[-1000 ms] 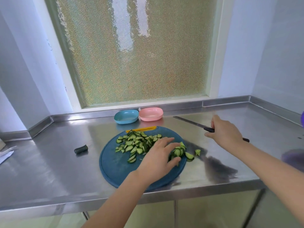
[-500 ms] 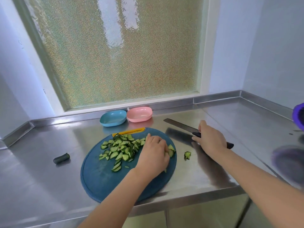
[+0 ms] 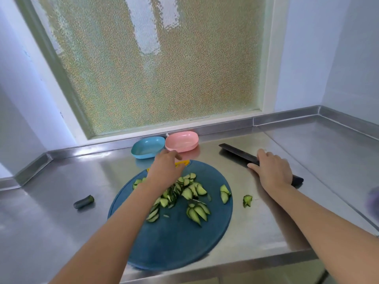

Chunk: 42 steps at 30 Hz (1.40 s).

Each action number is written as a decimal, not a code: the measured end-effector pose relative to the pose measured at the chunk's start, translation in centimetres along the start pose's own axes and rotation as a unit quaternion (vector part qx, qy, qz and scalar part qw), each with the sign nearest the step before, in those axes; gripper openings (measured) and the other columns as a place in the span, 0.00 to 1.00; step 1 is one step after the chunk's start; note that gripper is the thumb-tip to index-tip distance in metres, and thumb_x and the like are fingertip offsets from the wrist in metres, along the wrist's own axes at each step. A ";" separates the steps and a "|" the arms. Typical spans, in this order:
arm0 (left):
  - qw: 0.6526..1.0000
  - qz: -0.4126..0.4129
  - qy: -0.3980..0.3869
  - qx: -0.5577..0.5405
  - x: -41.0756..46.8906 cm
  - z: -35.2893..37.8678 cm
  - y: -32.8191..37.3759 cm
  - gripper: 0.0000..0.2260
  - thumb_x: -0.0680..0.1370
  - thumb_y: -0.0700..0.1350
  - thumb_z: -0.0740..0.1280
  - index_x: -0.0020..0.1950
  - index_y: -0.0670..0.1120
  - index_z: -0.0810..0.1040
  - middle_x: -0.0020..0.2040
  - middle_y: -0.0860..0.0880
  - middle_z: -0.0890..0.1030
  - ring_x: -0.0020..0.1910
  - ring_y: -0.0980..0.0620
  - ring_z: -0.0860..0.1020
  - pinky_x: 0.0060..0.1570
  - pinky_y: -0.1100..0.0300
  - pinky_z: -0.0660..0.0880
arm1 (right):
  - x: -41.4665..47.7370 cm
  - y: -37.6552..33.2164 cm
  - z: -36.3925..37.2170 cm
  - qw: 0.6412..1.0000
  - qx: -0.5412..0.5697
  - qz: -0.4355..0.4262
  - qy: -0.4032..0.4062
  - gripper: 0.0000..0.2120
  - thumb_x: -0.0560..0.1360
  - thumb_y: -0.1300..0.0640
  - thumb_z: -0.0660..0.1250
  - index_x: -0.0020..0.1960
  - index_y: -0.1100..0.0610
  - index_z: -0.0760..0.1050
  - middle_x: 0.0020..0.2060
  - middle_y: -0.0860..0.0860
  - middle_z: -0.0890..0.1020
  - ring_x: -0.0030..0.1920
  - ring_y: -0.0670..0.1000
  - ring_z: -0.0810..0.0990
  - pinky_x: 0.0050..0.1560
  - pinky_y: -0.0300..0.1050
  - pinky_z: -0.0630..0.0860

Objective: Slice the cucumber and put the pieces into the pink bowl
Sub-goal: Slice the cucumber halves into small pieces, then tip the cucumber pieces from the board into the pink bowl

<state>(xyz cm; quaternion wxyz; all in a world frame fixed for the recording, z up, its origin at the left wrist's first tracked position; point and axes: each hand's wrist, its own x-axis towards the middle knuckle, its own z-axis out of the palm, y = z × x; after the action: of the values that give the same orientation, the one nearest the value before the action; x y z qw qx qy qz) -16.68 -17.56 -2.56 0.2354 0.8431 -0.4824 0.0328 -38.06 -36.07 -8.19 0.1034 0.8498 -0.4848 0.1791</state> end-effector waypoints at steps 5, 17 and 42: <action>0.999 -0.039 -0.028 0.012 5.4 0.5 -1.5 0.14 0.73 0.38 0.64 0.59 0.44 0.76 0.59 0.43 0.75 0.56 0.45 0.74 0.53 0.58 0.68 | 0.3 -0.1 0.6 0.998 -0.011 0.056 0.006 0.18 0.79 0.40 0.56 0.55 0.54 0.68 0.49 0.52 0.77 0.49 0.54 0.76 0.47 0.46 0.68; 0.985 -0.028 -0.111 0.132 11.2 4.3 -3.0 0.17 0.77 0.37 0.62 0.66 0.43 0.74 0.62 0.45 0.76 0.60 0.44 0.74 0.60 0.53 0.72 | 2.3 -0.4 1.7 0.999 0.001 0.039 0.027 0.15 0.80 0.43 0.56 0.56 0.55 0.68 0.51 0.52 0.76 0.51 0.52 0.74 0.50 0.45 0.70; 0.968 0.214 0.127 -0.012 -4.7 -4.9 3.7 0.10 0.69 0.32 0.68 0.47 0.42 0.83 0.41 0.43 0.81 0.40 0.41 0.79 0.42 0.49 0.77 | -1.8 -6.0 -9.7 0.691 0.677 0.131 -0.216 0.22 0.80 0.43 0.58 0.46 0.62 0.77 0.37 0.57 0.81 0.35 0.53 0.78 0.38 0.45 0.76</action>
<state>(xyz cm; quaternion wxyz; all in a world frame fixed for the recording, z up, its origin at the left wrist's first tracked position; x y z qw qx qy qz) -21.42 -13.31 1.81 0.2921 0.7061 -0.6185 0.1832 -35.74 -28.22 -0.05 -0.6324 0.6322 -0.3477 0.2820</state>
